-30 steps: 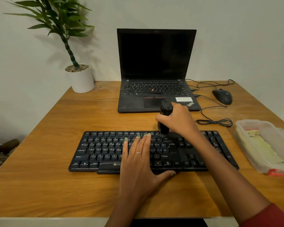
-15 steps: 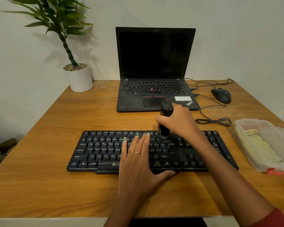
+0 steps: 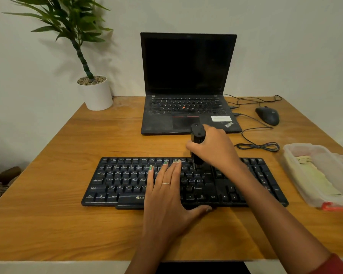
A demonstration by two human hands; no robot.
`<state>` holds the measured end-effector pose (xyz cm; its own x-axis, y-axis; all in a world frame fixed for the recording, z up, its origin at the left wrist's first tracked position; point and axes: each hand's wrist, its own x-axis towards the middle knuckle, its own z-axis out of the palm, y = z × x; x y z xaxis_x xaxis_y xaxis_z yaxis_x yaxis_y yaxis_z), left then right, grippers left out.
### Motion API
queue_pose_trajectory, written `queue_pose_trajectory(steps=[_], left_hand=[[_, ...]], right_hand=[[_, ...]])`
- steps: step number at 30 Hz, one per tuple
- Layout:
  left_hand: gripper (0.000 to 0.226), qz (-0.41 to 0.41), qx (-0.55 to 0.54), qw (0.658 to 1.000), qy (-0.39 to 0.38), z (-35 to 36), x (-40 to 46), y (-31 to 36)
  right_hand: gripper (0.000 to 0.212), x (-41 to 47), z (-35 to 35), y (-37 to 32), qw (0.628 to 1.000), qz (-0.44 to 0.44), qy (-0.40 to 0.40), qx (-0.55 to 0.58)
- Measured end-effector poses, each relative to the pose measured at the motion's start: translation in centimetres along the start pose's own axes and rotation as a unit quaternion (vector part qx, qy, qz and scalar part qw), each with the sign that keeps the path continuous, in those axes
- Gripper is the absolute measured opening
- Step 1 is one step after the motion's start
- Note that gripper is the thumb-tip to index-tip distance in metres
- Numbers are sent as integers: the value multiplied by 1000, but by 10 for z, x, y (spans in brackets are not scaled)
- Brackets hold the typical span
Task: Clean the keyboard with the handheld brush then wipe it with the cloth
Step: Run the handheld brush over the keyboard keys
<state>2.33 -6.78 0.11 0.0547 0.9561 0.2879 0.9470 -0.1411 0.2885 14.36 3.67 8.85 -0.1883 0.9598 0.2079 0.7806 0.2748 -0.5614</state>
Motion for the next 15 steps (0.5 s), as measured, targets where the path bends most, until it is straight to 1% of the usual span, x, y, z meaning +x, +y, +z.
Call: queue_pose_trajectory(steps=[1, 2, 5, 6, 9, 10, 11, 13, 14, 15], left_hand=[[114, 0, 0, 1000, -2, 0, 0, 0], [114, -1, 0, 1000, -3, 0, 0, 0], [114, -4, 3, 1000, -3, -1, 1, 1], [114, -3, 2, 1000, -3, 0, 1, 1], [114, -1, 1, 1000, -6, 0, 0, 0], [114, -1, 0, 1000, -5, 0, 0, 0], [114, -2, 0, 1000, -3, 0, 0, 0], [114, -2, -1, 1000, -1, 0, 1, 1], [114, -1, 0, 1000, -1, 0, 0, 1], [114, -1, 1, 1000, -2, 0, 0, 0]], right_hand=[[29, -2, 3, 1, 1000, -4, 22, 6], [29, -4, 4, 2, 1000, -2, 23, 15], [28, -1, -4, 3, 998, 12, -53, 15], [29, 0, -6, 3, 998, 19, -52, 10], [28, -3, 1, 6, 999, 3, 34, 2], [26, -6, 2, 6, 999, -2, 36, 13], [26, -7, 0, 7, 1000, -1, 14, 23], [26, -8, -11, 6, 998, 12, -63, 24], [27, -7, -14, 6, 997, 16, -77, 19], [27, -6, -13, 6, 998, 19, -65, 15]])
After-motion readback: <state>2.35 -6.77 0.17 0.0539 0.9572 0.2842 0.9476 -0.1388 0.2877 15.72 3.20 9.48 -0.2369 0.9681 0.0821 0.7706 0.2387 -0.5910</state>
